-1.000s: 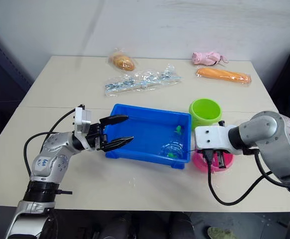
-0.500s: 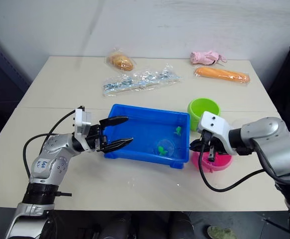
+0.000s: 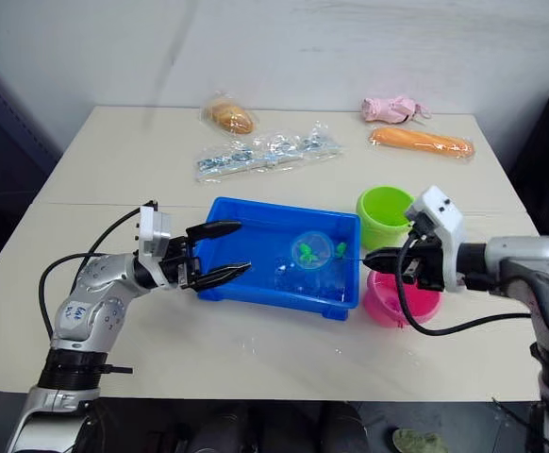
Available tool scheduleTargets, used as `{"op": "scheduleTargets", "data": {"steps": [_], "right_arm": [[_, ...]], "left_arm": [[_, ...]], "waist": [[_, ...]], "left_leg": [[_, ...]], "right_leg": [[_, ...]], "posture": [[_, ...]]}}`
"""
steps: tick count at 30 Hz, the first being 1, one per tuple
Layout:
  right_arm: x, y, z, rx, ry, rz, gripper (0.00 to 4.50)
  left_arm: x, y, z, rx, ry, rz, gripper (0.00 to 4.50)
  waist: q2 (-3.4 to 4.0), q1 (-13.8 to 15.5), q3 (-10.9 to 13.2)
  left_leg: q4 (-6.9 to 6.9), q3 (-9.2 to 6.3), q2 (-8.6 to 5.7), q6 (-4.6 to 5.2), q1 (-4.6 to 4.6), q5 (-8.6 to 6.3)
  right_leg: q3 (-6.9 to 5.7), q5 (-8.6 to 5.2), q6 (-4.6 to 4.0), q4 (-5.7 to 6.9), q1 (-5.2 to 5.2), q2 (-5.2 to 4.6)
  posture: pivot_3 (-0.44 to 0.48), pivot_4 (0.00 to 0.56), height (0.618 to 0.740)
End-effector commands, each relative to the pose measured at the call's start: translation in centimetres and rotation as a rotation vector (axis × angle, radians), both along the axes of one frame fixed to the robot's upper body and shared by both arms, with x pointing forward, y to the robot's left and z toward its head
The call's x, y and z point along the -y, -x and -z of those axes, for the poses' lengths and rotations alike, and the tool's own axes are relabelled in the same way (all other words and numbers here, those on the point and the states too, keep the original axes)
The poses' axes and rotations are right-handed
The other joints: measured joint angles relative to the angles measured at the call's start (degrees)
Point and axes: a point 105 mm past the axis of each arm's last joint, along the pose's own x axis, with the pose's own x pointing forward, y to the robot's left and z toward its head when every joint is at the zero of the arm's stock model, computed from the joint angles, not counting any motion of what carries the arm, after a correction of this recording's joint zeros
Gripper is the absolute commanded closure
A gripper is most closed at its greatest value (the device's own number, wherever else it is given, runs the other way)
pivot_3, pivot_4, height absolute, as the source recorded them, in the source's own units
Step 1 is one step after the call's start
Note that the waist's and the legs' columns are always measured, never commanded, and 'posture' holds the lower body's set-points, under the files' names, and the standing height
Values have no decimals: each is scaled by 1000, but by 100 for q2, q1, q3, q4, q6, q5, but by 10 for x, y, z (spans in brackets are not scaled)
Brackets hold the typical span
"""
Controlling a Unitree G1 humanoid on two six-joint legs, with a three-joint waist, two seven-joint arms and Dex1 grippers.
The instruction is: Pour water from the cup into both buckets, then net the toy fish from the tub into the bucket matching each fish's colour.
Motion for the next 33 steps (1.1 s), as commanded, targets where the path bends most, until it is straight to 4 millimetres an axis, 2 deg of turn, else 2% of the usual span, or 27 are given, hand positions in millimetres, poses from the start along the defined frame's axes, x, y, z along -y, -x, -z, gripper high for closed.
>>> {"op": "scheduleTargets", "data": {"steps": [1, 5, 12, 18, 21, 25, 27, 29, 31, 33], "right_arm": [[5, 12, -6, 45, -54, 80, 4500], [17, 14, -7, 79, -88, 187, 4500], [53, 10, -20, 185, -68, 372, 4500], [85, -10, -29, 312, 49, 522, 4500], [92, -21, -29, 362, 103, 562, 4500], [89, -35, -31, 454, 198, 554, 4500], [89, -41, -32, 508, 254, 553, 4500], [91, -46, -30, 577, 390, 531, 4500], [92, -49, -28, 662, 542, 471, 4500], [92, -51, -28, 721, 611, 435, 4500]], "left_arm": [[-2, 3, -14, 53, 12, 9, 30], [0, 1, -20, 56, 21, 16, 30], [12, -5, -31, 35, 67, 38, 30], [23, -16, -33, 24, 86, -8, 30], [27, -19, -33, 15, 93, -21, 30], [33, -20, -35, 8, 97, -28, 30], [39, -19, -42, 18, 113, -16, 30], [43, -17, -44, 35, 102, -2, 30], [43, -14, -36, 51, 62, 13, 30], [43, -13, -31, 56, 38, 22, 30]], "waist": [[0, 1, 0], [0, -4, 0], [1, -6, 0], [0, -9, 0], [0, -9, 0], [0, -20, 0], [0, -17, 0], [0, -14, 0], [0, 2, 0], [0, -2, 0]], "left_leg": [[0, -2, 0, 0, -1, 0], [0, 1, 0, 0, -1, 0], [-2, 3, -2, 1, -2, 0], [-3, 10, -5, 1, -1, 0], [-3, 13, -7, 1, 2, 0], [-5, 18, -7, -1, 2, 1], [-5, 19, -5, -2, 2, 2], [-5, 20, -3, -3, 2, 2], [-5, 25, -5, -3, 2, 2], [-6, 42, -8, -3, 1, 2]], "right_leg": [[-2, 0, 0, -1, 1, 0], [2, 0, 0, 1, -1, 1], [6, 0, 0, -1, -3, 5], [11, 0, 1, 1, -4, 9], [14, 1, 2, 0, -4, 10], [16, 1, 2, 0, -7, 15], [17, 1, 2, -1, -7, 16], [17, 1, 2, -1, -8, 17], [17, 1, 2, -3, -7, 17], [17, 0, 3, -7, -6, 17]], "posture": [[0, 150, 740], [0, 150, 740], [0, 150, 740], [0, 150, 740], [0, 150, 740], [0, 150, 740], [0, 150, 740], [0, 150, 740], [0, 150, 740], [0, 150, 740]]}}
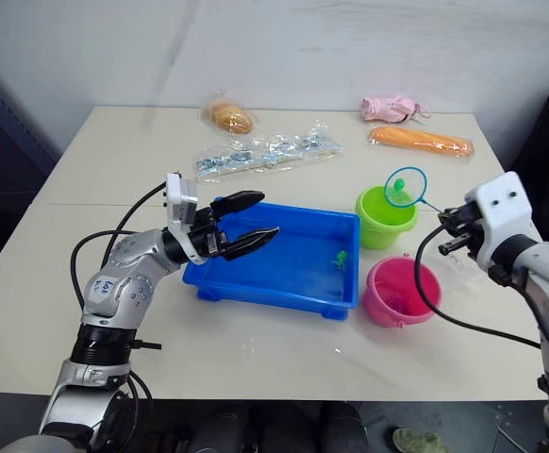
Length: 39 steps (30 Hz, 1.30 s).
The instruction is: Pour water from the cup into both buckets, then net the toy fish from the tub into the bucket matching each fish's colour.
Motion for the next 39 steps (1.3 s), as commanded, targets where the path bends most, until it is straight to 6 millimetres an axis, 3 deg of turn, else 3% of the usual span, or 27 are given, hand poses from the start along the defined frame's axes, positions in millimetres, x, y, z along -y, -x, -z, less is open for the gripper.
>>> {"op": "scheduleTargets", "data": {"steps": [1, 11, 14, 18, 24, 29, 34, 37, 39], "right_arm": [[1, -2, -13, 123, 180, -28, 4500], [-7, -1, -5, 223, 516, -152, 4500], [-6, 0, 0, 231, 699, -190, 4500], [-8, -2, -9, 311, 846, -194, 4500], [-13, -3, -13, 357, 917, -218, 4500], [-7, -5, -7, 299, 935, -246, 4500], [-16, -5, -27, 354, 823, -244, 4500], [-41, 2, -49, 394, 665, -349, 4500], [-67, 9, -61, 432, 698, -472, 4500]], "left_arm": [[1, 7, 0, 54, -39, 26, 30], [-1, 9, 5, 46, -37, 26, 30], [-1, 9, 6, 48, -38, 27, 30], [0, 10, 6, 50, -38, 29, 30], [-2, 8, 2, 57, -32, 28, 30], [-9, 7, -3, 43, -21, 39, 30], [-13, 5, -10, 52, -15, 22, 30], [-23, 8, 2, 41, -76, 11, 30], [-32, 11, 9, 59, -119, 15, 30]], "waist": [[-1, -11, 0], [0, -14, 0], [0, -5, 0], [0, -20, 0], [0, -22, 0], [0, -16, 0], [0, -22, 0], [1, -54, 1], [16, -124, 10]], "left_leg": [[-1, 10, 1, 0, 0, 0], [-1, 10, 16, -10, 3, 5], [0, 10, 18, -10, 3, 6], [-1, 7, 21, -10, 4, 6], [-1, 3, 23, -12, 5, 7], [0, 4, 23, -12, 5, 7], [1, -8, 23, -12, 5, 7], [-2, -15, 23, -12, 8, 7], [-3, -13, 23, -12, 9, 6]], "right_leg": [[1, 0, 0, -1, 0, 1], [5, 0, 1, -1, -1, 13], [7, 0, 1, -1, 0, 12], [10, 0, 1, -1, 0, 11], [11, 0, 1, 0, -1, 14], [11, 0, 1, 0, 0, 14], [12, 0, 1, 1, 0, 13], [13, 0, 1, -1, 1, 17], [16, 1, 1, -1, -1, 22]], "posture": [[0, 150, 740], [0, 150, 740], [0, 150, 740], [0, 150, 740], [0, 150, 740], [0, 150, 740], [0, 150, 740], [0, 150, 740], [0, 150, 740]]}}
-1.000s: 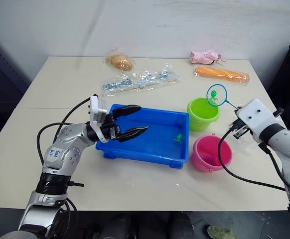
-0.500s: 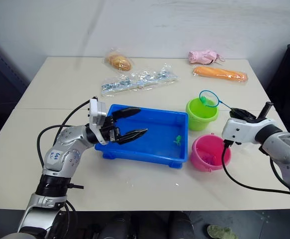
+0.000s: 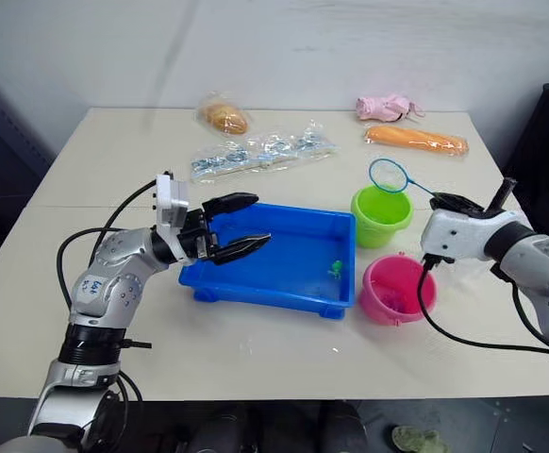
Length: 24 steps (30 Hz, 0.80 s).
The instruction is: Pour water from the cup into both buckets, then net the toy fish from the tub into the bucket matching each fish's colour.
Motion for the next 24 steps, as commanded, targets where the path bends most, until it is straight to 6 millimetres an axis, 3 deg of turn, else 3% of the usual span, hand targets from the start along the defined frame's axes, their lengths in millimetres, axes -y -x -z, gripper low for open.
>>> {"op": "scheduleTargets", "data": {"steps": [1, 3, 6, 10, 24], "right_arm": [[-42, 17, -34, 35, 35, -197, 4500], [-54, 18, -29, -20, 43, -229, 4500], [-70, 21, -4, -186, 71, -278, 4500], [-78, 22, 18, -302, 118, -283, 4500], [-59, 14, 43, -483, 348, -134, 4500]], "left_arm": [[-12, 9, 0, 59, -40, 21, 30], [-16, 9, -1, 65, -23, 23, 30], [-20, 8, 5, 63, -56, 17, 30], [-20, 9, 11, 64, -76, 24, 30], [-13, 11, 24, 44, -88, 50, 30]], "waist": [[11, -55, 7], [10, -56, 7], [9, -14, 7], [9, 6, 7], [9, -45, 7]], "left_leg": [[0, 0, 0, -1, 1, 0], [0, -4, 5, -2, 1, 0], [5, -14, 7, -1, 0, -1], [7, -12, -6, 8, -3, -3], [6, -10, -6, 8, -3, -3]], "right_leg": [[-1, 0, 0, 1, -1, 1], [-2, -1, -2, 2, -1, 2], [-8, -1, -2, 2, 5, -4], [-8, 0, -1, 4, 4, -18], [-12, 0, -1, 6, 3, -19]], "posture": [[0, 150, 740], [0, 150, 740], [0, 150, 740], [0, 150, 740], [0, 150, 740]]}}
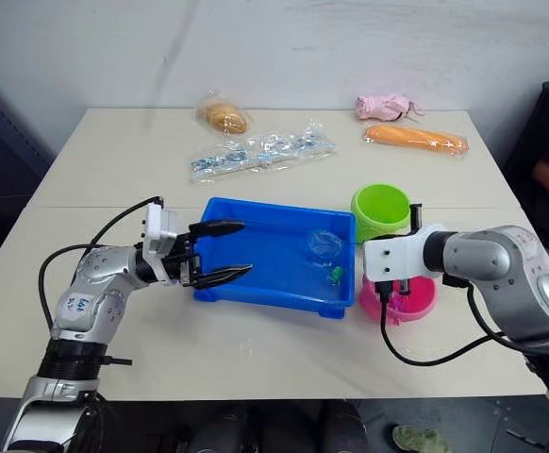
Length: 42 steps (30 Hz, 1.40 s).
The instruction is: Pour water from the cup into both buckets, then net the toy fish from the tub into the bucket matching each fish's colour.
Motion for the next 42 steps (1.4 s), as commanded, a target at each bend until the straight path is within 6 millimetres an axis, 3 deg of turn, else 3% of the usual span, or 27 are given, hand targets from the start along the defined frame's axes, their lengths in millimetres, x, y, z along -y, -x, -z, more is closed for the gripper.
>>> {"op": "scheduleTargets", "data": {"steps": [1, 9, 17, 35, 42], "right_arm": [[1, 0, -7, -22, 77, 36, 4500], [-4, 28, 7, -262, 145, 80, 4500], [-8, 38, 1, -381, 40, 144, 4500], [-15, 31, -13, -622, -540, 325, 4500], [-7, 28, -18, -683, -702, 390, 4500]], "left_arm": [[2, 1, 1, 13, 3, 13, 30], [5, -3, 1, 12, 25, 10, 30], [-3, 4, 0, 76, -17, 61, 30], [-23, 17, -9, 26, -92, 140, 30], [-25, 19, -10, 25, -91, 126, 30]], "waist": [[0, -19, 0], [0, 82, 0], [0, 114, 0], [0, 63, 0], [0, 55, 0]], "left_leg": [[1, 1, 0, 0, 0, 0], [3, -8, -4, 1, -5, -1], [8, -18, -6, 2, -5, -1], [4, -17, -4, 0, -8, -2], [3, -16, -3, 0, -8, -2]], "right_leg": [[0, 0, 0, 1, 0, 0], [-7, 0, 0, -3, 1, -5], [-14, 0, -1, -2, 6, -12], [-21, -1, -4, 1, 0, -13], [-21, -1, -4, 1, -1, -12]], "posture": [[0, 150, 740], [0, 150, 740], [0, 150, 740], [0, 150, 740], [0, 150, 740]]}}
